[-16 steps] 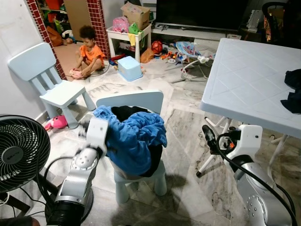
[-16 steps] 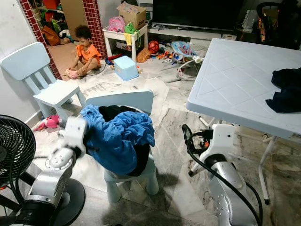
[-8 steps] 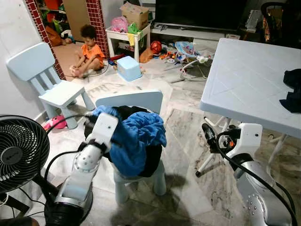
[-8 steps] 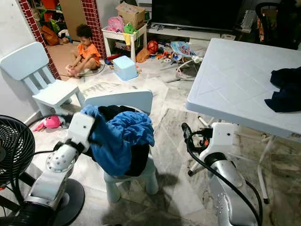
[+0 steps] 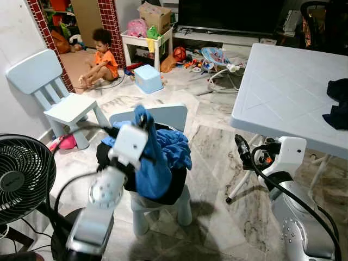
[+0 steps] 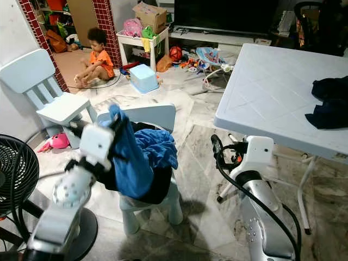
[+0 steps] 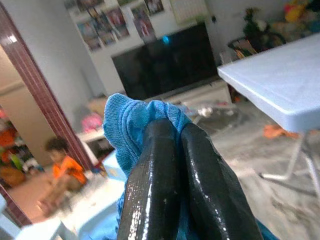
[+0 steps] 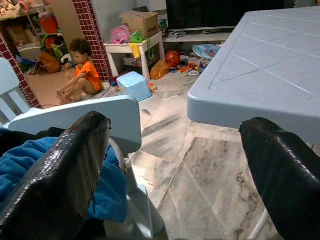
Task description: Hang hanger
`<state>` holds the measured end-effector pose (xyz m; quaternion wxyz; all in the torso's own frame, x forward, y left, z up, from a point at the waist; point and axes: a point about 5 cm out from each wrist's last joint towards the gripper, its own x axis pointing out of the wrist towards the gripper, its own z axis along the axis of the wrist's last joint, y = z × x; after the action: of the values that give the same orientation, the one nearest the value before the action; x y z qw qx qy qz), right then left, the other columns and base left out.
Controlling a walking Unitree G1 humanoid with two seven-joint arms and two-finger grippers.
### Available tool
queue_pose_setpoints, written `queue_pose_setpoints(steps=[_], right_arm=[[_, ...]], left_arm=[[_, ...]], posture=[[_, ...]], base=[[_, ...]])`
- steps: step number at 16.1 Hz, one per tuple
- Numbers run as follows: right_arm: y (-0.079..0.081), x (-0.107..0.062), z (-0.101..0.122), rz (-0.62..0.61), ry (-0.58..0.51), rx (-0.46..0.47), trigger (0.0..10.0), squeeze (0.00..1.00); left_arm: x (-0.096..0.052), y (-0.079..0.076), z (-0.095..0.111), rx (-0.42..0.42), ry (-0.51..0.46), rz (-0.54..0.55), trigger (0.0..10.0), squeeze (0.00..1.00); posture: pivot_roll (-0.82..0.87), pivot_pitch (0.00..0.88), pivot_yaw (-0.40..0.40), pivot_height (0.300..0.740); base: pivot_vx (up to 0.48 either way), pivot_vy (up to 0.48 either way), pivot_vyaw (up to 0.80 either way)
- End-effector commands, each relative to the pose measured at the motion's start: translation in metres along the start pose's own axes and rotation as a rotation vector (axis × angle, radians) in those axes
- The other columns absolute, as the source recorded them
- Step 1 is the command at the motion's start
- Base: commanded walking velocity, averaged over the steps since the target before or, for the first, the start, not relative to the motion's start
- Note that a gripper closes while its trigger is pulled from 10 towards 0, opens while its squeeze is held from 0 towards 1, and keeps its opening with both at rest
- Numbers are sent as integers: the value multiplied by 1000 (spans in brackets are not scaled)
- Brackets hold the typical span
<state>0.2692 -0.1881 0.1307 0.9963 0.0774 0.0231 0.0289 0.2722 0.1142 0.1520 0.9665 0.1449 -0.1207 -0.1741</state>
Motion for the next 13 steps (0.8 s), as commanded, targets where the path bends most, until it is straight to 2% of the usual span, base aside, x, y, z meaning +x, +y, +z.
queue_pose_setpoints(steps=[1, 3, 4, 5, 7, 13], right_arm=[[-3, 0, 3, -31, -15, 16, 10000, 0], [-6, -1, 4, -51, -22, 30, 10000, 0], [-6, -2, 3, -61, -22, 37, 10000, 0], [-7, -4, 2, -68, -21, 40, 10000, 0], [-10, -6, 1, -85, -18, 44, 10000, 0], [-15, -6, -1, -126, -18, 35, 10000, 0]], left_arm=[[-2, -5, 5, -26, -7, -31, 0, 0], [-7, -16, -3, -86, 49, -75, 0, 0], [-8, -20, -5, -95, 68, -84, 7255, 0], [-9, -24, -7, -113, 88, -101, 10000, 0], [-8, -27, -10, -139, 112, -99, 10000, 0], [-4, -23, -16, -218, 160, -87, 10000, 0]], posture=[[-108, 0, 32, 740], [-109, 0, 35, 740], [-117, 0, 38, 740], [-121, 0, 42, 740], [-126, 0, 47, 740], [-129, 0, 55, 740]], base=[[0, 0, 0], [0, 0, 0], [0, 0, 0], [0, 0, 0], [0, 0, -309], [0, 0, -800]])
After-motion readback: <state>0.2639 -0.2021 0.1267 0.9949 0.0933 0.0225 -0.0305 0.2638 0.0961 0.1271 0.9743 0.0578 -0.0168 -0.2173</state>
